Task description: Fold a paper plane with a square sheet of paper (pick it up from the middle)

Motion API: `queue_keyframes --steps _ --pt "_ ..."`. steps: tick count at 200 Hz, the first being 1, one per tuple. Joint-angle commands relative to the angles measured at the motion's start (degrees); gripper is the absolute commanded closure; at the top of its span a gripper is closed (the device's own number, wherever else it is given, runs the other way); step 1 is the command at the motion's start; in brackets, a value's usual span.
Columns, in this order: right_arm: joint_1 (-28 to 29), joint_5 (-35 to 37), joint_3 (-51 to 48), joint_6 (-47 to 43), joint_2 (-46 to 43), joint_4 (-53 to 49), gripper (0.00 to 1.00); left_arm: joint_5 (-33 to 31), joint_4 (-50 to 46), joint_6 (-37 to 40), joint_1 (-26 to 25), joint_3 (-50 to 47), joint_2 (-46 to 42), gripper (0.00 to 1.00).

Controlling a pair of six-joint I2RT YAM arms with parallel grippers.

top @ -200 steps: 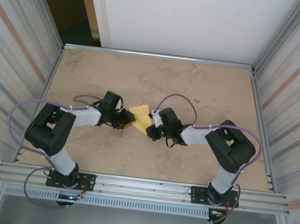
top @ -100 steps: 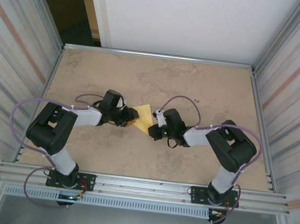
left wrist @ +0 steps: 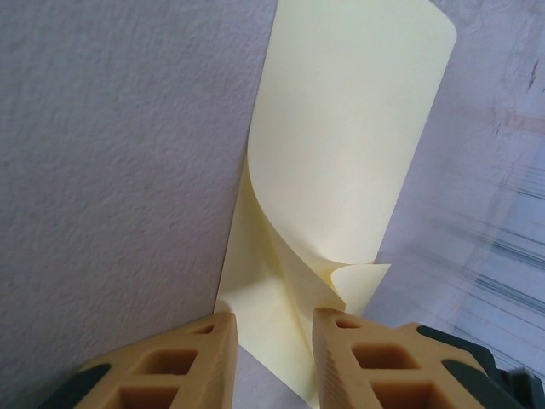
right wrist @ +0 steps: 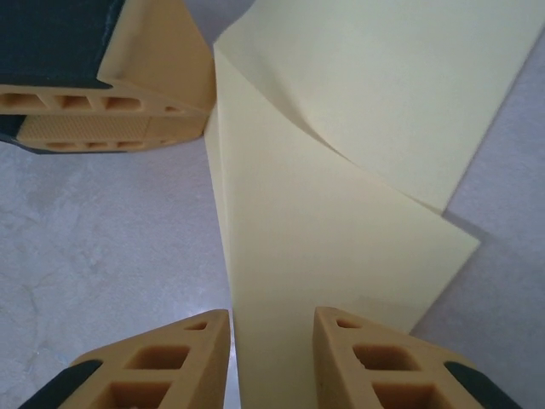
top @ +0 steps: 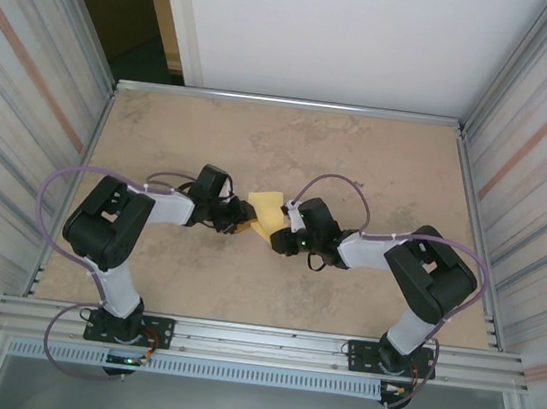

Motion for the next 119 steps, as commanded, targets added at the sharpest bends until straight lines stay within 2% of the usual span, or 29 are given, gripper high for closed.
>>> queue_keyframes --steps 1,23,58,119 --pt "2.9 6.6 2.9 2.3 -3.0 -8.6 0.67 -0.5 -1.6 1.2 -0.3 0.6 0.2 0.69" --pt "6.3 14.3 5.0 3.9 -3.5 -14.1 0.64 -0.2 -1.1 1.1 -0.2 0.2 0.0 0.69" --pt "9.0 22.1 8.1 5.4 -3.2 -19.5 0.60 0.4 -0.5 1.3 -0.3 0.7 -1.6 0.67" --pt "12.8 29.9 15.3 5.8 1.2 -27.8 0.61 1.8 -0.8 1.7 -0.4 2.2 -1.3 0.66"
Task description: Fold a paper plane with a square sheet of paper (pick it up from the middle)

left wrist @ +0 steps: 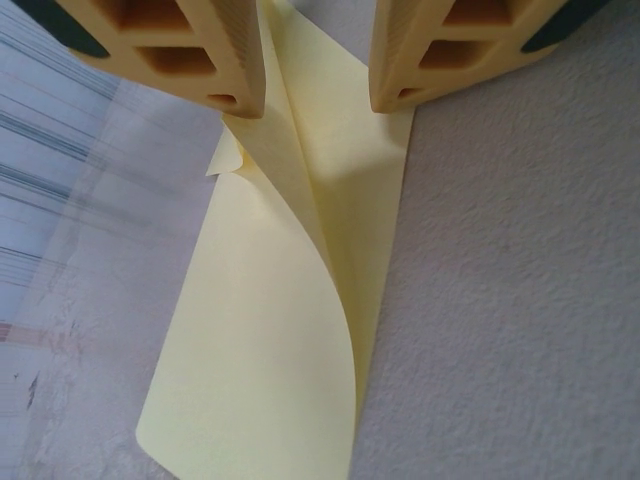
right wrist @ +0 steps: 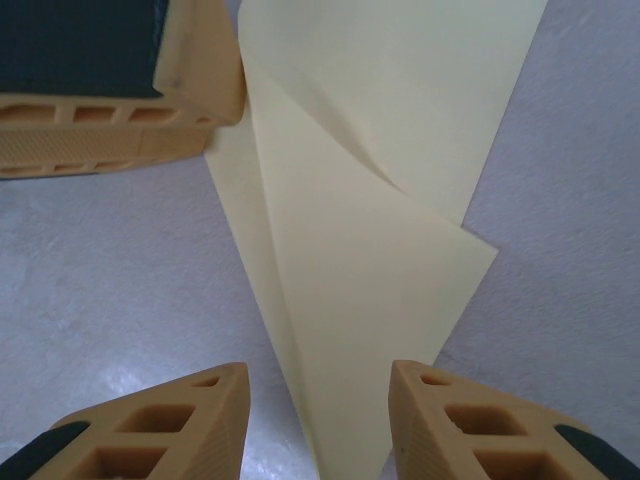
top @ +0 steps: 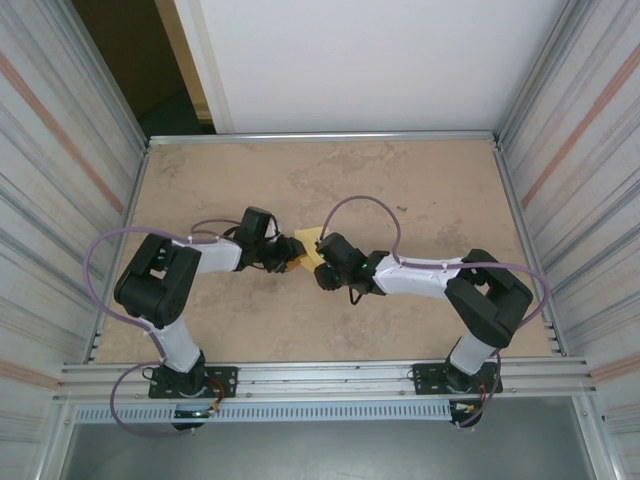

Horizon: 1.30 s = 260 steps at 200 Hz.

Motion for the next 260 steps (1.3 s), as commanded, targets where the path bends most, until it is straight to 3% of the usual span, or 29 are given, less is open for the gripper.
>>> queue_keyframes --steps 1,57,138,175,228,260 --pt "2.3 6.2 3.6 1.8 2.5 -6.0 0.61 1.3 -0.6 1.2 -0.4 1.2 -1.0 0.66" --pt "4.5 11.3 7.9 3.7 7.2 -9.3 0.62 1.6 -0.3 1.1 -0.4 1.3 -1.3 0.66" --pt "5.1 13.2 9.1 3.4 10.2 -10.4 0.68 1.7 -0.7 1.0 -0.5 1.8 -2.1 0.66" --pt "5.3 15.4 9.1 3.6 9.9 -10.7 0.76 2.1 -1.2 0.6 -0.5 2.2 -3.9 0.65" --pt "5.3 18.6 6.9 3.9 7.1 -9.5 0.87 -1.5 -6.7 2.6 2.4 3.4 -10.9 0.55" --pt "4.6 16.4 4.9 2.8 5.0 -6.9 0.87 -1.2 -7.2 2.8 5.6 1.0 -13.3 0.52"
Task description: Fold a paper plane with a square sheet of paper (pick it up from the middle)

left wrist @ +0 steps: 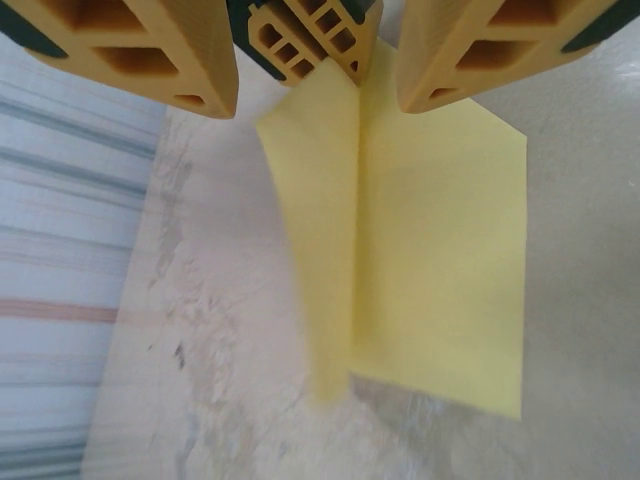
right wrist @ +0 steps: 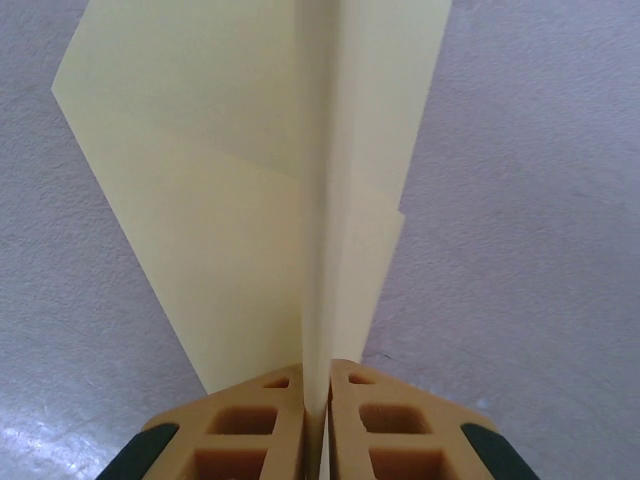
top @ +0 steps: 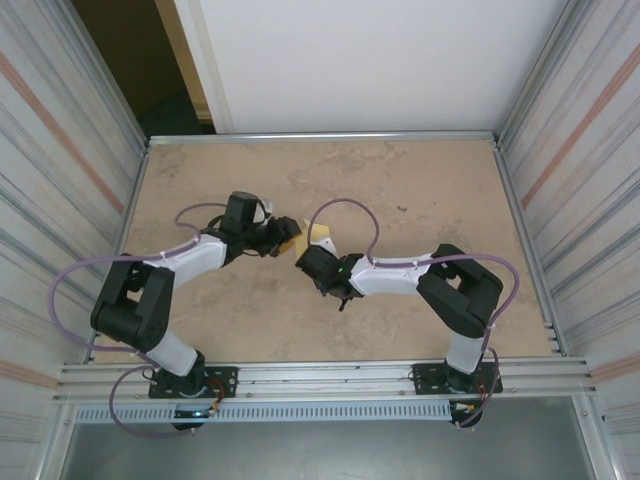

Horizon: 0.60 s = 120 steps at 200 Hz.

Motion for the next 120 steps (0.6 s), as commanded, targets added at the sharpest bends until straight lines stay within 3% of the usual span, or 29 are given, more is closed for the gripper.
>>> queue_keyframes --steps 1,57,87,120 --pt "-0.4 -0.1 -1.4 0.0 -2.8 1.6 0.87 -0.8 -2.4 1.5 2.0 -1.4 -2.2 0.52" --pt "-2.5 -3.7 -3.9 -1.0 -5.2 4.9 0.94 -0.2 -3.2 2.1 2.8 -3.2 -2.5 0.50" --pt "-4.3 -6.1 -6.7 -7.7 -8.9 9.4 0.96 0.5 -2.6 1.6 2.7 -3.5 -1.9 0.50" --pt "-9.4 -16.1 -11.0 -16.1 -14.0 14.0 0.97 0.7 -2.7 1.5 1.9 -3.5 -1.8 0.51"
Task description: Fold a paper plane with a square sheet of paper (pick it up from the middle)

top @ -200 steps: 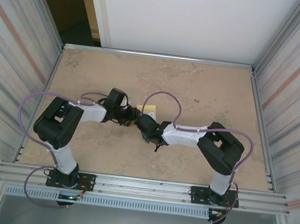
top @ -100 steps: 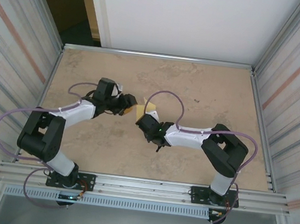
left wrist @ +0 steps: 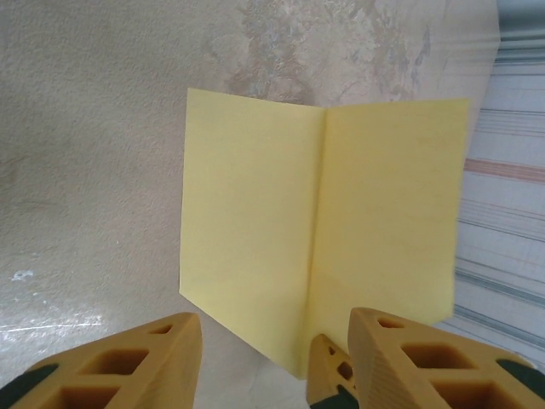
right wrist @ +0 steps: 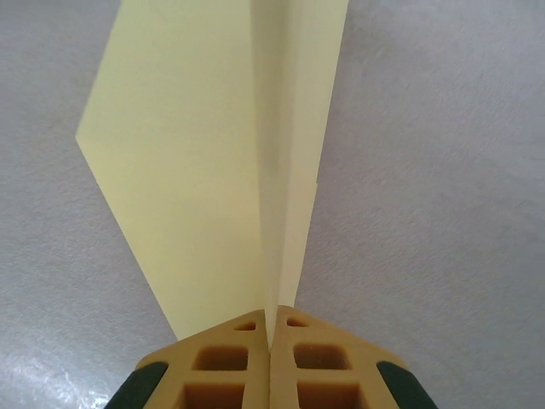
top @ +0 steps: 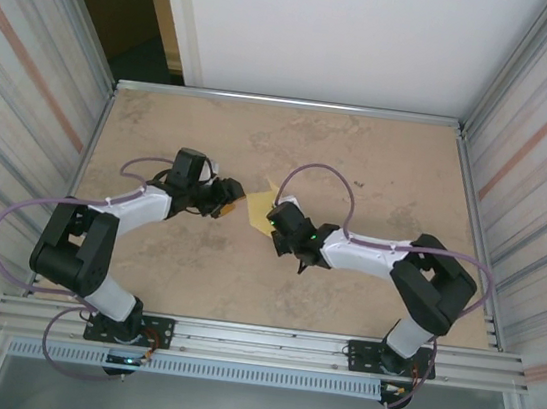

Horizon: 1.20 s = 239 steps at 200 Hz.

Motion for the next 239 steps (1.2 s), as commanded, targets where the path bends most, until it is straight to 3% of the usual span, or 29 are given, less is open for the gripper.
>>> queue_keyframes --steps 1,36,62,111,170,239 --pt "-3.8 -8.7 -2.9 -8.2 -4.7 5.0 0.97 0.9 -0.7 0.6 -0.8 -0.8 -0.5 0.51" --pt "-8.3 -21.8 -4.4 -12.7 -5.6 10.8 0.97 0.5 0.0 0.0 -1.7 -1.2 -0.2 0.54" --pt "-9.4 -26.5 -3.2 -15.0 -2.3 13.6 0.97 0.4 1.8 -1.2 -4.0 -1.5 1.4 0.60" --pt "-9.6 -28.4 -2.4 -17.6 3.1 15.5 0.98 -0.4 2.9 -2.1 -7.7 -0.3 6.9 0.71" --pt "-10.2 -30.1 -3.2 -15.5 4.4 16.0 0.98 -1.4 2.2 -1.3 -8.2 1.7 11.3 0.73" --pt "-11.5 -30.8 -5.4 -13.3 0.6 15.6 0.99 -4.4 -1.6 0.9 -6.6 1.7 6.2 0.73"
